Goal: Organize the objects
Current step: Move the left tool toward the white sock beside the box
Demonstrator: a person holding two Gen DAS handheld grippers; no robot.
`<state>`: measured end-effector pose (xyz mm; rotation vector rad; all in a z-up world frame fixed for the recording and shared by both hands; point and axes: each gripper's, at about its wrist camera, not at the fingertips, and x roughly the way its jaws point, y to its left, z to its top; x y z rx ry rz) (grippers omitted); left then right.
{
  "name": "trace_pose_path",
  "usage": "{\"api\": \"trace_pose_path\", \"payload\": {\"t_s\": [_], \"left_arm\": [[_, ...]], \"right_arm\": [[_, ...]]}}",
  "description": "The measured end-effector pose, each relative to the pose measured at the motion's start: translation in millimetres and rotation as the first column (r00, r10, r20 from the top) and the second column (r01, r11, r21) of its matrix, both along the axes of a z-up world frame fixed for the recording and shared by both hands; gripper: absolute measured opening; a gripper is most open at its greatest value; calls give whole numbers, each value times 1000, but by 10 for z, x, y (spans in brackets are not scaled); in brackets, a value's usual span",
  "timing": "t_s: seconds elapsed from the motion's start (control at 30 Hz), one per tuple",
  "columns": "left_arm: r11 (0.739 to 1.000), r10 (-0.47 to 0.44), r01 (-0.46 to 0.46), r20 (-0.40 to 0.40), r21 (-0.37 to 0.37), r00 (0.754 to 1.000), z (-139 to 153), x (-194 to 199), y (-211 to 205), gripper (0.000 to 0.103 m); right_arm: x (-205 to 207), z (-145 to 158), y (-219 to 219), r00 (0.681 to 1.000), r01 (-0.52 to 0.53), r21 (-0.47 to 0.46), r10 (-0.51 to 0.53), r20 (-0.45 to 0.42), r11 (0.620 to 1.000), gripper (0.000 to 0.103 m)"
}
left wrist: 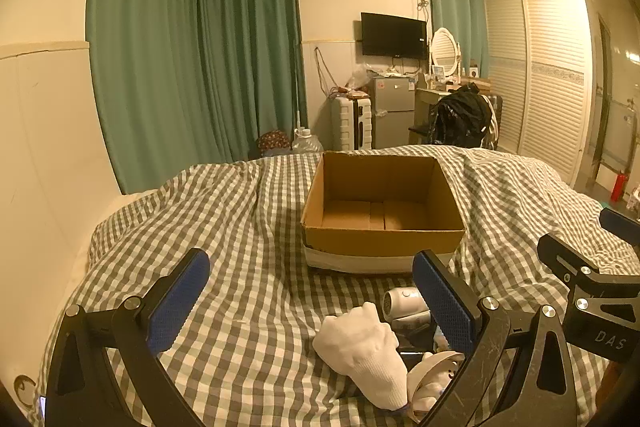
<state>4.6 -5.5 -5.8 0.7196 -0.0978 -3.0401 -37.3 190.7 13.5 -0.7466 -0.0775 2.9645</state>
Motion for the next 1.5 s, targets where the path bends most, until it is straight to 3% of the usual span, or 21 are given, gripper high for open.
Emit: {"api": "trace_pose_path", "payload": {"t_s": [1.13, 1.27, 1.5], "left_arm": [[1000, -27, 27, 3, -11, 1000, 81, 98, 17, 103], [1000, -26, 26, 36, 3, 999, -6, 75, -12, 103], [1000, -7, 4, 166, 17, 986, -379, -87, -90, 103]], "right_arm": [[140, 175, -142, 998, -61, 7, 61, -7, 998, 103], [145, 149, -186, 997, -74, 7, 74, 12, 997, 103], [51, -121, -289, 989, -110, 12, 108, 105, 994, 103]]}}
